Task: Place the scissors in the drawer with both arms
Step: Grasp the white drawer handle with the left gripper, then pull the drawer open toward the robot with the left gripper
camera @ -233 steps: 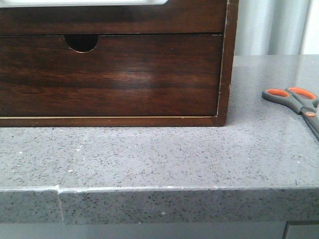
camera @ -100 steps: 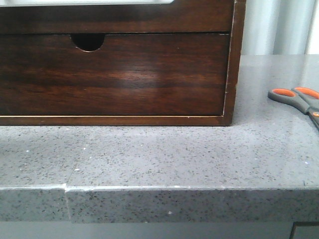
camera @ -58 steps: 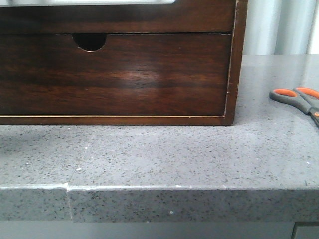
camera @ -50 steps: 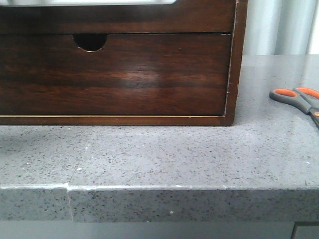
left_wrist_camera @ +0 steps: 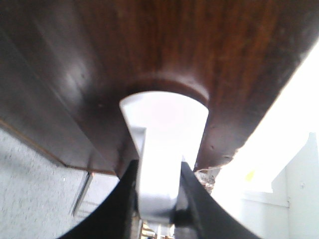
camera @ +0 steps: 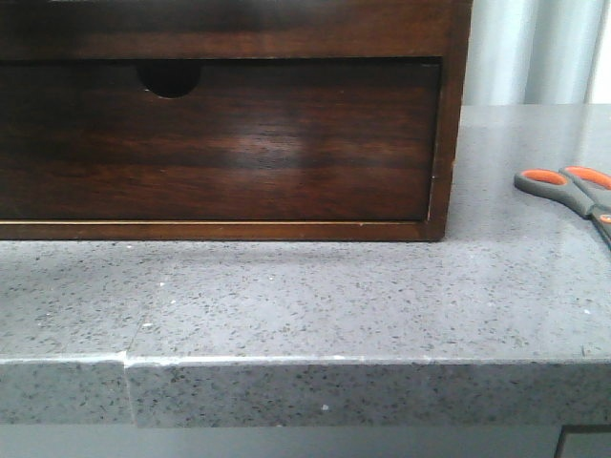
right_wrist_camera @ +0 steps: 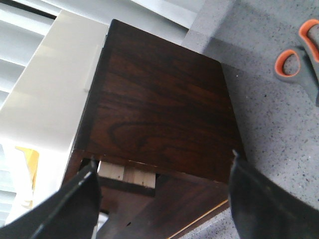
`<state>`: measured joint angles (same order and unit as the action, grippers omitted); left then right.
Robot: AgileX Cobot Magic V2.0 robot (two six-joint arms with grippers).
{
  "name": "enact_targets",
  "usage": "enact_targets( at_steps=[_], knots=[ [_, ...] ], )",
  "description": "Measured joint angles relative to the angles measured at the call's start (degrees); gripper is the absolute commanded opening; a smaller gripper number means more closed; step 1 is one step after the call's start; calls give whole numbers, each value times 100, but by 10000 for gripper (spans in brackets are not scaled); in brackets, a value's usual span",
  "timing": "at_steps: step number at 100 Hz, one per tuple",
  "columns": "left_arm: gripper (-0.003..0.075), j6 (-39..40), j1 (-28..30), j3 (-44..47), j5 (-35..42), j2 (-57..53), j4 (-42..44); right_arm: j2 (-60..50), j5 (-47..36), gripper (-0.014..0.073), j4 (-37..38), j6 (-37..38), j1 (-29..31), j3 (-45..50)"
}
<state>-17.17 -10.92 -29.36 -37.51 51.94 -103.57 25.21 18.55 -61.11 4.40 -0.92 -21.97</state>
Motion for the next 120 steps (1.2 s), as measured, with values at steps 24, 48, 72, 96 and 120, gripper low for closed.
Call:
enact_targets(
  at_steps=[24,48,72,96,120],
  knots=[
    [-20,676,0,584,75,-1185,379,0,36,477,0,0,0,0],
    [-18,1499,0,813,251,-2179,1047,0,36,477,0,-12,0,0],
    [318,1497,0,846,278,-2421,1332,0,36,477,0,-12,0,0],
    [603,1378,0,747,39,-2549,1309,0,140,477,0,-155,0,0],
    [566,1406,0,731,34,-2942,1524,0,280,477,0,-245,0,0]
  ],
)
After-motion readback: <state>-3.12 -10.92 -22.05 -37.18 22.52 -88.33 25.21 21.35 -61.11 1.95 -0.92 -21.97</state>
